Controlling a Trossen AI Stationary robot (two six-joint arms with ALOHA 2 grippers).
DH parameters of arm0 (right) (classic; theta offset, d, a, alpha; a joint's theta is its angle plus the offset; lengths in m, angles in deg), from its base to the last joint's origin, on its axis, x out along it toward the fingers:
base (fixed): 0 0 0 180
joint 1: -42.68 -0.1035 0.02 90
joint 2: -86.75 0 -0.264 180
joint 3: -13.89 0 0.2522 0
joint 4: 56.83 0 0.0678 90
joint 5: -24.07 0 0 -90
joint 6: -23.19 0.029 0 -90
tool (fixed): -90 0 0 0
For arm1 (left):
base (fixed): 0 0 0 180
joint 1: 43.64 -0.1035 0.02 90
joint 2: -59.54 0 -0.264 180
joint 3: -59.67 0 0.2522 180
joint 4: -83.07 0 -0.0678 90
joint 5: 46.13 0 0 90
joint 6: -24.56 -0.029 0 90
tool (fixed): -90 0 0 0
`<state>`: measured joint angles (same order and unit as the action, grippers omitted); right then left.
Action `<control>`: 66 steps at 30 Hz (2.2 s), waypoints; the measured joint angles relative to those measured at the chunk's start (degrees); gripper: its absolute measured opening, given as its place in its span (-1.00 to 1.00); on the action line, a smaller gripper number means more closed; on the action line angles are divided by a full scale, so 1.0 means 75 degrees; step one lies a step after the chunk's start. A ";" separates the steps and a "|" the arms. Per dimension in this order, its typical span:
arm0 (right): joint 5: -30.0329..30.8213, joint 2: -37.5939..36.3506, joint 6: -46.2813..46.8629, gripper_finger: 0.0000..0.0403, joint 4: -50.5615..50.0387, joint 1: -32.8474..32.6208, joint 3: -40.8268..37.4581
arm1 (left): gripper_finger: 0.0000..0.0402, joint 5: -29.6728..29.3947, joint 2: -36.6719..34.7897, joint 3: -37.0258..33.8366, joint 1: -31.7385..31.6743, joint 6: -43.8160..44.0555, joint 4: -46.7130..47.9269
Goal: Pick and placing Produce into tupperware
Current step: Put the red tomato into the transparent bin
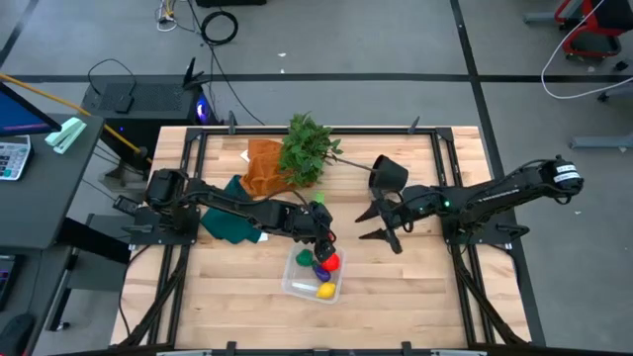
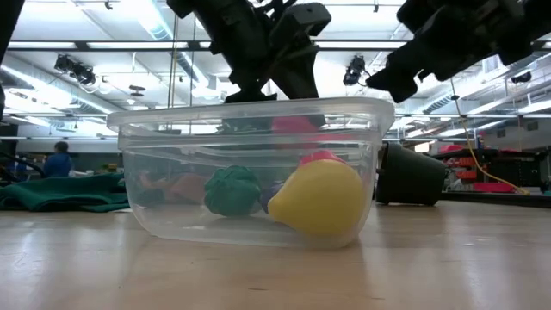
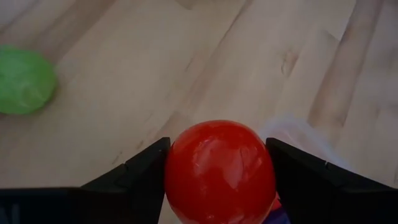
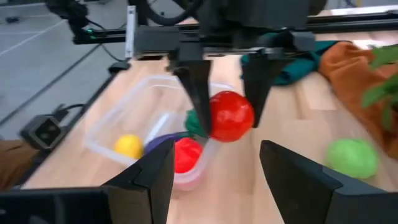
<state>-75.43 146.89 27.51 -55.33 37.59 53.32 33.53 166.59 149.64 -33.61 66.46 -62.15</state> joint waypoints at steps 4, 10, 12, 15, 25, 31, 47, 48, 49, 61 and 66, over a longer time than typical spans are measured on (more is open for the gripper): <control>-0.0005 -0.0075 0.0139 -0.03 -0.0101 -0.0332 0.0000 | 0.32 0.0011 0.0000 0.0091 0.0157 0.0134 0.0126; 0.0163 -0.0072 0.0253 -0.03 -0.0116 -0.0679 0.0000 | 0.29 -0.0192 0.0000 0.0452 0.0437 -0.0044 0.0270; 0.0165 -0.0072 0.0258 -0.03 -0.0116 -0.0718 0.0000 | 0.28 -0.0281 0.0000 0.0675 0.0463 -0.0135 0.0433; 0.0202 -0.0072 0.0363 -0.03 -0.0116 -0.0715 -0.0002 | 0.29 -0.0395 0.0000 0.0896 0.0463 -0.0234 0.0743; 0.0204 -0.0069 0.0452 -0.03 -0.0078 -0.1083 0.0000 | 0.28 -0.0506 -0.0003 0.1064 0.1154 0.0572 0.1140; 0.0315 -0.0069 0.0454 -0.03 -0.0049 -0.1196 0.0000 | 0.31 -0.0676 -0.0003 0.1064 0.1574 0.1319 0.1232; 0.0323 -0.0069 0.0504 -0.03 0.0225 -0.1196 0.0000 | 0.29 -0.1013 0.0658 0.1028 0.2132 0.2750 0.1707; 0.0323 -0.0069 0.0504 -0.03 0.0225 -0.1196 0.0000 | 0.29 -0.1003 0.0734 0.1026 0.2130 0.2768 0.1722; 0.0323 -0.0069 0.0504 -0.03 0.0225 -0.1196 0.0000 | 0.29 -0.0992 0.0758 0.1026 0.2129 0.2789 0.1714; 0.0323 -0.0069 0.0562 -0.03 0.0266 -0.1196 0.0000 | 0.28 -0.0887 0.0973 0.1017 0.2115 0.2780 0.1915; 0.0323 -0.0068 0.0559 -0.03 0.0281 -0.1196 -0.0001 | 0.32 -0.0846 0.0979 0.1026 0.2114 0.2727 0.1986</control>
<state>-73.00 146.38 31.71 -53.22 28.61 53.32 27.19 173.93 157.33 -17.76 86.91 -47.26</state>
